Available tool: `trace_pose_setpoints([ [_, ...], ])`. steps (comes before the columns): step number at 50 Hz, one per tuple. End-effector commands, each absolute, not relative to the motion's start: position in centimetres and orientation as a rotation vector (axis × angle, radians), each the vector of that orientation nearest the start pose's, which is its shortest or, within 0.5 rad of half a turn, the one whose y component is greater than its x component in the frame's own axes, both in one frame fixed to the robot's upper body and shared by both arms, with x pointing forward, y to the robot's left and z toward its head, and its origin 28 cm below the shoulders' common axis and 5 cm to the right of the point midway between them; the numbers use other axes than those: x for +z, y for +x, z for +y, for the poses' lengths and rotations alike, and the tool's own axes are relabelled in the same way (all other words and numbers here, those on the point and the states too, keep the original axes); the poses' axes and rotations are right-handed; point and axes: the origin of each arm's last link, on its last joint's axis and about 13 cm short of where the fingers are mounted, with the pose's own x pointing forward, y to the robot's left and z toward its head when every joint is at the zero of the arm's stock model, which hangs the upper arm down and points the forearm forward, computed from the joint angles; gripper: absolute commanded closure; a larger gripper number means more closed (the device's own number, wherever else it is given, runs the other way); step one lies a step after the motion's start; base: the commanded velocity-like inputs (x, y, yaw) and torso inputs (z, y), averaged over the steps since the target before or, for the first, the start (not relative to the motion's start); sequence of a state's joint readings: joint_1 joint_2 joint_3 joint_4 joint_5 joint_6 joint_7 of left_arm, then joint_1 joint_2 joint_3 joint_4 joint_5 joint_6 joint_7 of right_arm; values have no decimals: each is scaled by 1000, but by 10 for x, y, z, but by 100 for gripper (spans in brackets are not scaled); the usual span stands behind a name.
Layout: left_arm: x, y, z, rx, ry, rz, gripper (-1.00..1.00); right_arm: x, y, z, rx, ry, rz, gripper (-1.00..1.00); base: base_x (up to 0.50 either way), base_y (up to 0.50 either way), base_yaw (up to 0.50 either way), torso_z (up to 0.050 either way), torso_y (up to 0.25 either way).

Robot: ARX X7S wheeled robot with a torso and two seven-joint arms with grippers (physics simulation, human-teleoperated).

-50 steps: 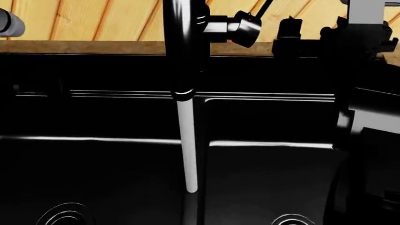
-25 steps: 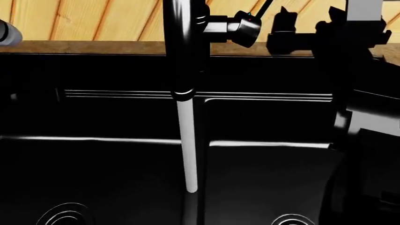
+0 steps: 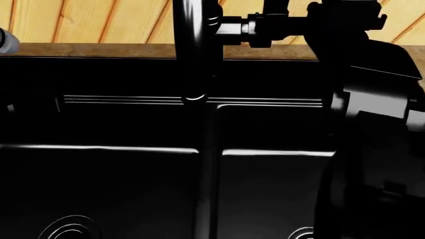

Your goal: Pick the broccolis and apricots from the sink and place them in one bowl. Place the bell pepper in the other bowl. Then turn off the sink faucet.

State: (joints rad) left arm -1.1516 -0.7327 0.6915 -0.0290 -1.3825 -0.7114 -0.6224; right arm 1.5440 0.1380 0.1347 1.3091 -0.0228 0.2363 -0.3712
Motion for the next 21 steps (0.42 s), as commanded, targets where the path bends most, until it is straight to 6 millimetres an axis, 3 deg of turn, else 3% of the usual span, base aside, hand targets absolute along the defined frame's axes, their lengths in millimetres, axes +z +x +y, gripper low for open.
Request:
trace_pose_setpoints([
  [1,248,316,263,-57,-51,219,-100,291,438,-123,346,187,-39,-100,0,0,4,0,0],
  [21,247,318,262,-62,-57,220,-100,286,437,-132,330,155,-19,-100,0,2,5,0,1],
])
